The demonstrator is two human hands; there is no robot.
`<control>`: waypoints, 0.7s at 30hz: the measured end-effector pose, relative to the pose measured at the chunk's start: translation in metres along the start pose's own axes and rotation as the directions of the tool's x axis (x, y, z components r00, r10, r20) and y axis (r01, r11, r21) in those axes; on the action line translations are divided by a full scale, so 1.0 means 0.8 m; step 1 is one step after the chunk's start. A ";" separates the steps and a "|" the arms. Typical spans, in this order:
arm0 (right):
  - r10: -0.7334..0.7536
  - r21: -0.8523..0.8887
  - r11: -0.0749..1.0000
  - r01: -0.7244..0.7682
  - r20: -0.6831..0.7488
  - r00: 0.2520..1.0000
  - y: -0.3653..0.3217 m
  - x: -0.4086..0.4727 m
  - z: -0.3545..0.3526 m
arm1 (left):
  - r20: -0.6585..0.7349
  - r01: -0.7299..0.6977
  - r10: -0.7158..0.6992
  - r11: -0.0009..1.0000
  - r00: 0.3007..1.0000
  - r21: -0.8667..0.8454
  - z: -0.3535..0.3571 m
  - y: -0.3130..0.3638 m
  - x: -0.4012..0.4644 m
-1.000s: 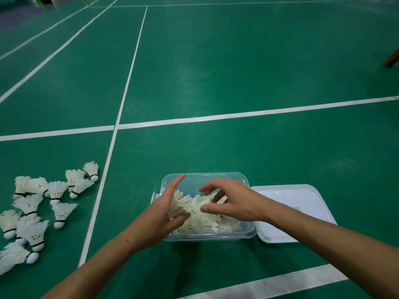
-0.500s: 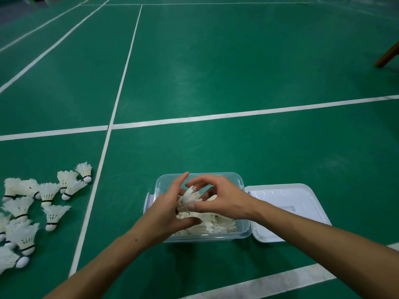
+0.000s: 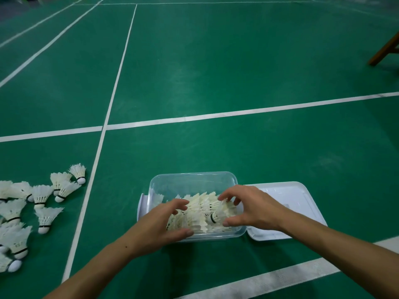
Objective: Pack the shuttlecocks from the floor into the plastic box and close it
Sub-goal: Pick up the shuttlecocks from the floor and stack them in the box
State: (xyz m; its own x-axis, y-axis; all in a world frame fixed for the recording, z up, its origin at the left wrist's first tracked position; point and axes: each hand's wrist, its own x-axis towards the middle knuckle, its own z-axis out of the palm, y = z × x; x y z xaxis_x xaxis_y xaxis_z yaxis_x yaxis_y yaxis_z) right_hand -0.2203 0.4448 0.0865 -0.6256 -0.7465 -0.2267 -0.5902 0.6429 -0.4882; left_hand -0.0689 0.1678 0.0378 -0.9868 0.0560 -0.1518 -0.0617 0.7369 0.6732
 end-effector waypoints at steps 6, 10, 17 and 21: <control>-0.038 -0.028 0.999 0.039 0.028 0.999 -0.021 0.012 0.022 | 0.028 -0.014 0.013 1.000 1.000 0.011 0.001 0.007 0.002; -0.024 0.016 1.000 0.023 0.094 0.995 -0.027 0.019 0.039 | 0.046 -0.023 0.021 0.999 0.999 0.038 0.003 0.009 -0.001; 0.044 0.175 0.982 -0.076 0.177 0.983 -0.017 0.026 0.039 | 0.062 -0.026 0.021 0.997 0.998 0.077 0.004 0.010 0.002; 0.068 0.182 0.979 -0.095 0.151 0.986 -0.014 0.033 0.051 | 0.088 -0.045 0.036 0.993 0.996 0.111 0.007 0.012 0.005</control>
State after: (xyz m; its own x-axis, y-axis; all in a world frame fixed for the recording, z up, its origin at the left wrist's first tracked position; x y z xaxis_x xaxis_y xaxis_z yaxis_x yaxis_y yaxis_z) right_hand -0.2092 0.4110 0.0515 -0.5801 -0.7187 -0.3835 -0.4255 0.6688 -0.6096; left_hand -0.0726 0.1786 0.0398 -0.9715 0.1411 -0.1906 0.0001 0.8037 0.5950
